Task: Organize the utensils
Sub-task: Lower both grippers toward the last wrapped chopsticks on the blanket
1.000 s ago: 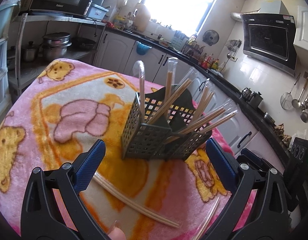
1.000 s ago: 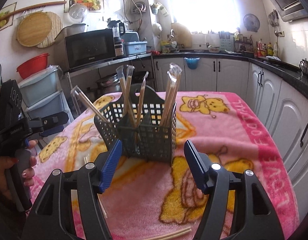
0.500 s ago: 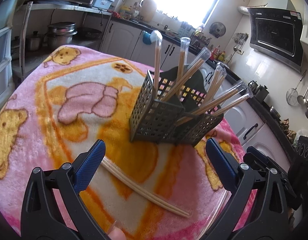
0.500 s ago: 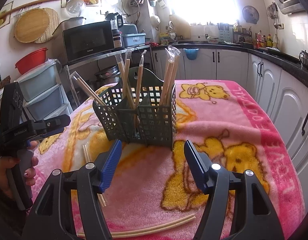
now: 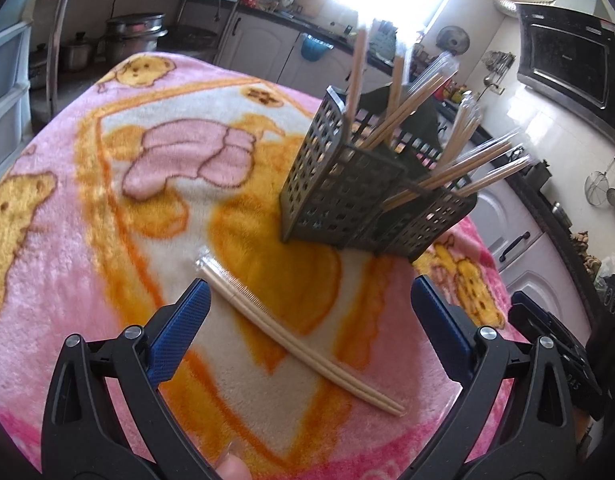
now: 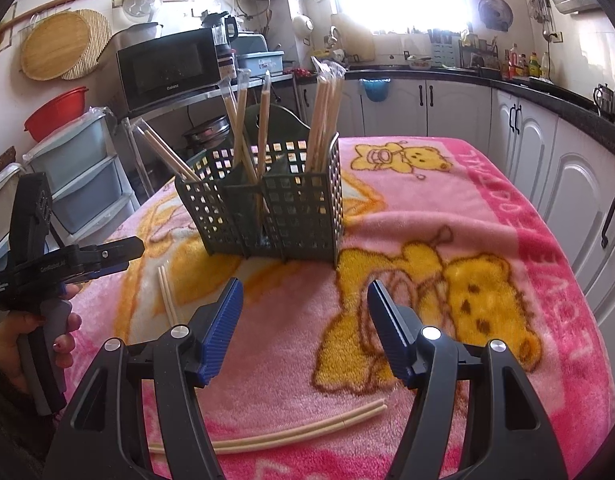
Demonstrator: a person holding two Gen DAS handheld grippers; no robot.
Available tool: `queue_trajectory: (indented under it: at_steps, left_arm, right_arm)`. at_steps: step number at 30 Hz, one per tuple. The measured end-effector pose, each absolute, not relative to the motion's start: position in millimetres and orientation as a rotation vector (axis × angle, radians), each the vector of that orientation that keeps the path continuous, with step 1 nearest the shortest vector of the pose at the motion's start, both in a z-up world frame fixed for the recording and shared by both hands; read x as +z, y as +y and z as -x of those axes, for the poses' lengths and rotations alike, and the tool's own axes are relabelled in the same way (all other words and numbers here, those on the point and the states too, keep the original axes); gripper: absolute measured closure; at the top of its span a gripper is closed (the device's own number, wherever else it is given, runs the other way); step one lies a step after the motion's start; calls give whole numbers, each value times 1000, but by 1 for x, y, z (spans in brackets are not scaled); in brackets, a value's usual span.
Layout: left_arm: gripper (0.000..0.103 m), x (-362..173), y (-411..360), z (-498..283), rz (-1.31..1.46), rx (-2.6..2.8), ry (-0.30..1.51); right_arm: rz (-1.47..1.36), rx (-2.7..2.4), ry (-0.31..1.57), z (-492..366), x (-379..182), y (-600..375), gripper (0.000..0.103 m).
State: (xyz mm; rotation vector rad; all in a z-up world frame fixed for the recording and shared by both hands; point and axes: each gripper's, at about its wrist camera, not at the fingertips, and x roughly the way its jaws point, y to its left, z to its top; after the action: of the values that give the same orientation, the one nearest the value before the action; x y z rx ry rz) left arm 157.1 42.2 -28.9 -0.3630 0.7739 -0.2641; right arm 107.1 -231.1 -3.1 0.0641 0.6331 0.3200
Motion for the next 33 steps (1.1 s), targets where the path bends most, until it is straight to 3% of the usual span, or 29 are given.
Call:
queue_trajectory:
  at_steps: [10, 25, 28, 33]
  left_arm:
    - [11, -63, 52, -173, 426, -236, 887]
    - [11, -69, 59, -201, 421, -183, 891]
    - [11, -70, 61, -206, 429, -178, 883]
    - [26, -71, 67, -210, 430, -149, 870]
  right_arm:
    - [-82, 290, 703, -99, -25, -246, 41]
    - [-166, 244, 841, -100, -64, -273, 41]
    - [-193, 255, 872, -104, -69, -273, 48]
    - [-198, 241, 881, -108, -71, -274, 57]
